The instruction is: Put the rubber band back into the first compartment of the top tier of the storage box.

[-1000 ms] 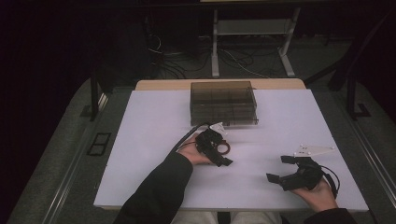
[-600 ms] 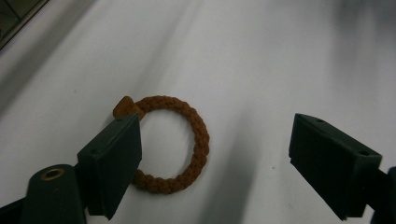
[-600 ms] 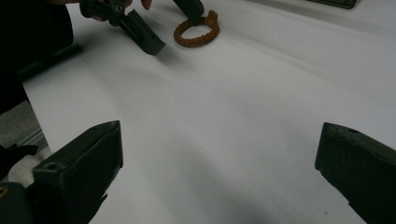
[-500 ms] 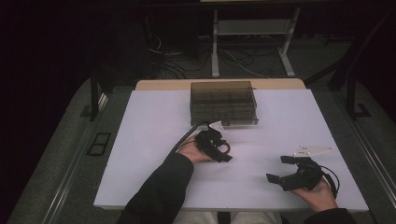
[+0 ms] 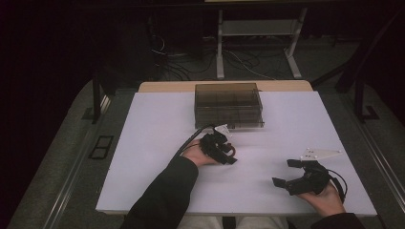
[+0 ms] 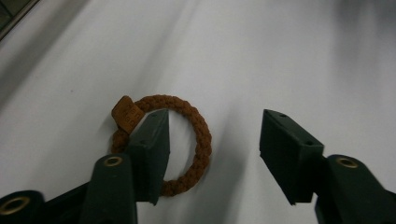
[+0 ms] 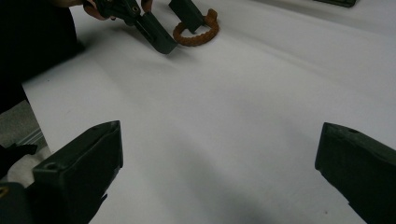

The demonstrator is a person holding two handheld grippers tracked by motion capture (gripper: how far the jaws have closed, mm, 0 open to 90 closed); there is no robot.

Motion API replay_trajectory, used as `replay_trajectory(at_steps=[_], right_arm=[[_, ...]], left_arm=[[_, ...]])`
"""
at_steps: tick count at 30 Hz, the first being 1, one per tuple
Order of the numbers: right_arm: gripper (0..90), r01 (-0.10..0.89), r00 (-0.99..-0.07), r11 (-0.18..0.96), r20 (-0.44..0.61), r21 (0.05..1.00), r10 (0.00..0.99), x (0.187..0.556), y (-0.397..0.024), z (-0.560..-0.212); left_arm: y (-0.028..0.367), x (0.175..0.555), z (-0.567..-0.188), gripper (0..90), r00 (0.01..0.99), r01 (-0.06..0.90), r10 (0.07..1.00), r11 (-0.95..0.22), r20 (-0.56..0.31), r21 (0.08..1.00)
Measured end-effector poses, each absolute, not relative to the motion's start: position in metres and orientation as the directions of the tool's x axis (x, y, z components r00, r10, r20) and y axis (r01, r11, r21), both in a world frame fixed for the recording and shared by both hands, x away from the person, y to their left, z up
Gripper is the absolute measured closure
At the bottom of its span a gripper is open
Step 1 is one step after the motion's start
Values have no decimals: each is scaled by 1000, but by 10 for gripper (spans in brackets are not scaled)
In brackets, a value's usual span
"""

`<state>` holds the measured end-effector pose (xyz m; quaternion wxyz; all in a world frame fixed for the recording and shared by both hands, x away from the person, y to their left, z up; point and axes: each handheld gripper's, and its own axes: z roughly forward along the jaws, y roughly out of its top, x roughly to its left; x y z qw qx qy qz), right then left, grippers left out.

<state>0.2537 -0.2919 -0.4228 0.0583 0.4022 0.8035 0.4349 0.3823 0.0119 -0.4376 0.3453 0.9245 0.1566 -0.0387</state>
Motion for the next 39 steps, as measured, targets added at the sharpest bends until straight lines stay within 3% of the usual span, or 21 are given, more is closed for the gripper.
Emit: replay_trajectory(at_steps=[5, 10, 19, 39], right_arm=[[2, 596, -670, 299, 256, 746, 697, 254, -292, -423], [2, 594, -670, 301, 253, 746, 698, 254, -292, -423], [2, 598, -667, 299, 255, 744, 700, 254, -291, -424], [2, 599, -665, 294, 257, 745, 701, 254, -291, -423]], left_arm=[[10, 381, -439, 516, 952, 300, 266, -727, -148, 618], [9, 380, -439, 659, 955, 285, 272, -722, -120, 631], [6, 376, -440, 807, 954, 289, 269, -722, -129, 629], [9, 380, -420, 852, 955, 297, 226, -694, -192, 656]])
